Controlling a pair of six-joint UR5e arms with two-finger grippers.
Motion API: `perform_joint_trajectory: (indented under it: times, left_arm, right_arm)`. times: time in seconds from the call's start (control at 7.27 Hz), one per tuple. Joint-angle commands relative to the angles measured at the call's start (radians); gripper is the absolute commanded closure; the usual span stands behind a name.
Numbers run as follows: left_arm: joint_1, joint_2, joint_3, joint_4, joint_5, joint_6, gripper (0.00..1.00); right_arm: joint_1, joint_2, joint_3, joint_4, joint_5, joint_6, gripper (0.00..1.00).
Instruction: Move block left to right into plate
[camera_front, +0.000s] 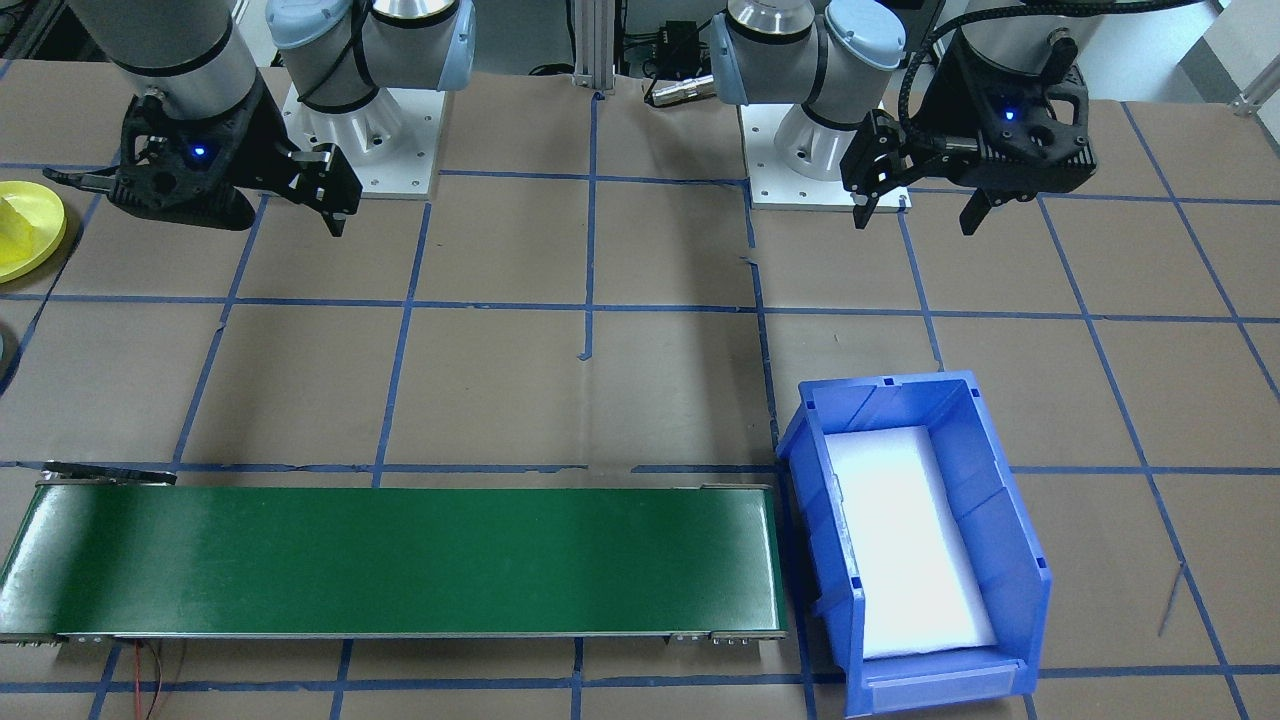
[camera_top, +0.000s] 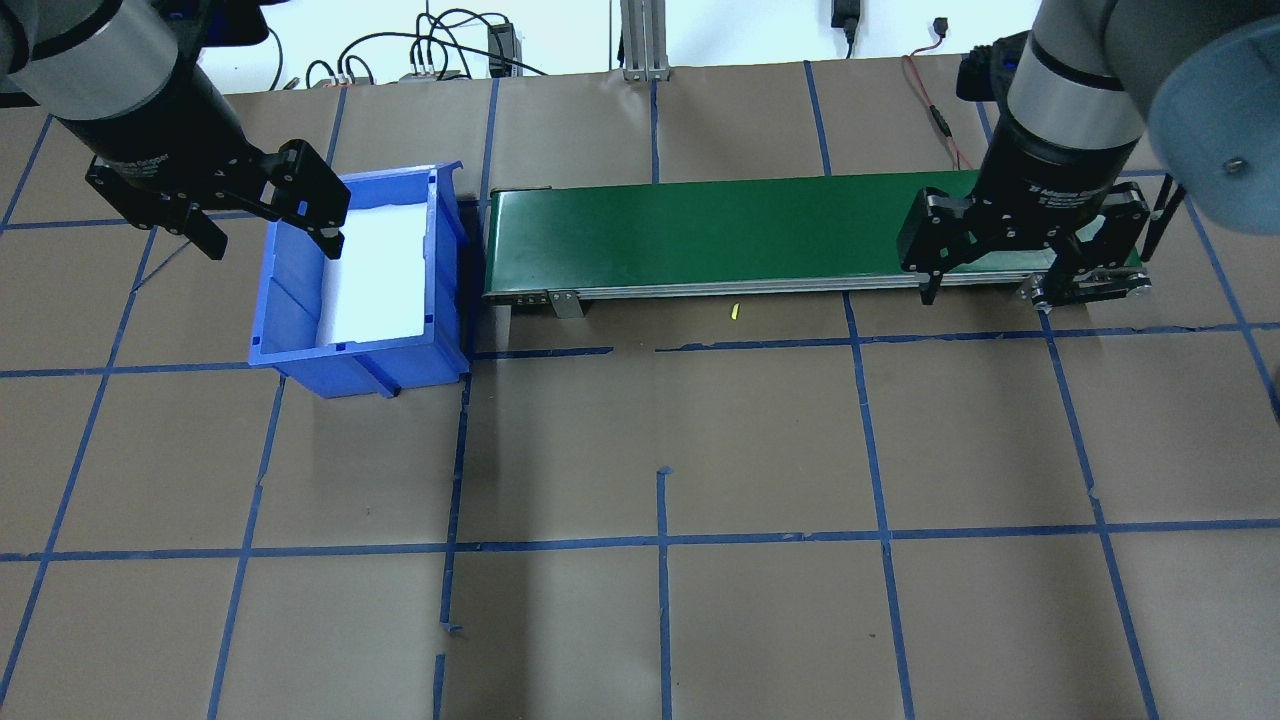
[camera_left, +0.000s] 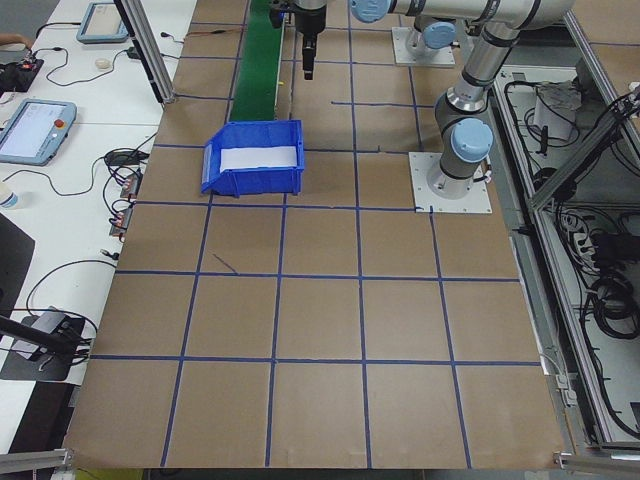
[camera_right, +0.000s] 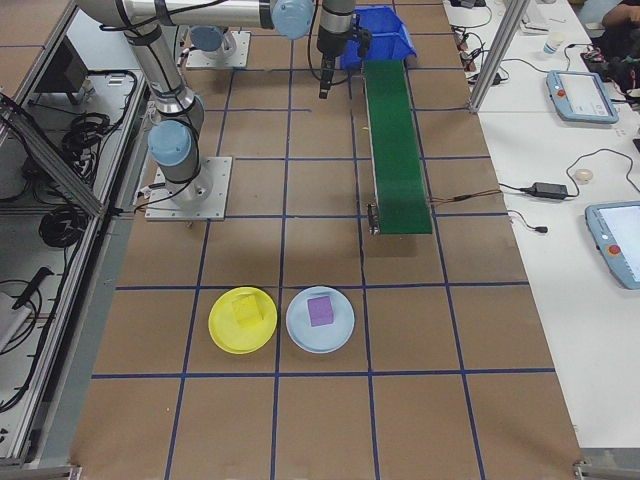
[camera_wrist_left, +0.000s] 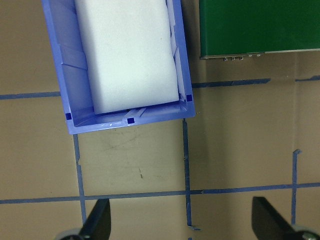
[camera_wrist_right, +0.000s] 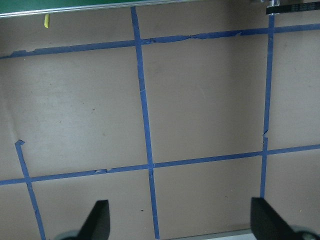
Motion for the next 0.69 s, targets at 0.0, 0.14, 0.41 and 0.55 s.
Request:
perform_joint_trajectory:
  times: [0.0, 0.14, 0.41, 0.55]
  left_arm:
    - [0.0, 0.0, 0.001, 0.0, 0.001, -0.002, 0.0]
    - [0.0, 0.0, 0.001, 0.0, 0.0, -0.002, 0.0]
    - [0.002, 0.0, 0.003, 0.0, 0.001, -0.002, 0.0]
    - [0.0, 0.0, 0.001, 0.0, 0.001, -0.002, 0.0]
  right_arm:
    - [-0.011, -0.013, 0.003, 0.01, 0.014, 0.01, 0.0]
    - [-0.011, -0.016, 0.0, 0.005, 0.061, 0.052, 0.0]
    - [0.007, -0.02, -0.001, -0.009, 0.118, 0.061, 0.05]
    - [0.024, -0.02, 0.002, -0.03, 0.117, 0.064, 0.04]
